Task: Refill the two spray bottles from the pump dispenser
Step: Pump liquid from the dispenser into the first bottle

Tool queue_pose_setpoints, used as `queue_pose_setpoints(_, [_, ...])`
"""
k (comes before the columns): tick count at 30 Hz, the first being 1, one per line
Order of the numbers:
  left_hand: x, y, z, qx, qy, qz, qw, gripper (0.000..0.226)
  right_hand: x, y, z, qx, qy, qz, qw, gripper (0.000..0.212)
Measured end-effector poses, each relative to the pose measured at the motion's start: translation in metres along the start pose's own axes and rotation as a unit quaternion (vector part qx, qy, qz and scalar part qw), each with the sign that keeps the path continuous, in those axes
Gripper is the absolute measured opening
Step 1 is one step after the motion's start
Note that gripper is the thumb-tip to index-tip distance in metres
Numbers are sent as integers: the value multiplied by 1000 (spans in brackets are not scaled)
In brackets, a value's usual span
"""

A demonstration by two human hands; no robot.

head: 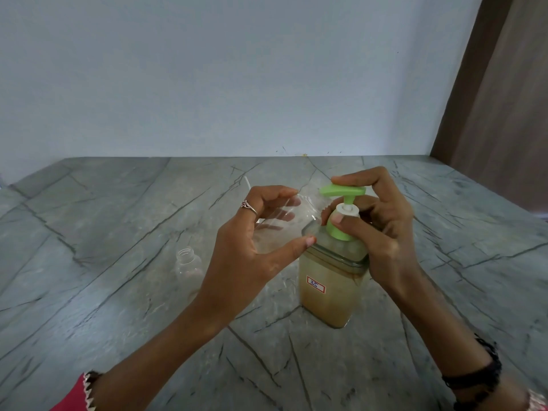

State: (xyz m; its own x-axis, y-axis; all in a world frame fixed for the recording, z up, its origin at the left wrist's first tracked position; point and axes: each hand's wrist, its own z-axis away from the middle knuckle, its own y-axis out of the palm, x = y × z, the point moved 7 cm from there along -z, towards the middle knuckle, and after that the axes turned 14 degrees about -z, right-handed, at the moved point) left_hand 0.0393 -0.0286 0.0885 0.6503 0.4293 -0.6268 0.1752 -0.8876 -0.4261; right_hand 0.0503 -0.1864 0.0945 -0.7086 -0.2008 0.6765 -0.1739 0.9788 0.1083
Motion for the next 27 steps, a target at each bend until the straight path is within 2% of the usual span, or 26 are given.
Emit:
queue_pose_setpoints(11, [-1, 1, -1, 0, 2, -4, 1000, 46, 4, -1, -6, -26, 11, -10, 1000, 22])
queue_pose_setpoints(15, [0, 2, 0, -1, 5, -11, 1000, 46, 6, -1, -8, -28, 10, 2, 1000, 31])
queue_pose_setpoints(17, [0, 3, 0, 0, 4, -13, 1000, 46, 7, -1, -6, -30, 5, -1, 1000, 27])
queue_pose_setpoints(19, [1, 3, -1, -2, 2, -11, 1000, 46, 6, -1, -3, -27, 2, -4, 1000, 21])
queue_pose_setpoints(27, [1, 1, 0, -3, -6, 6, 1000, 46, 2, -1, 4, -5, -7, 7, 1000, 27])
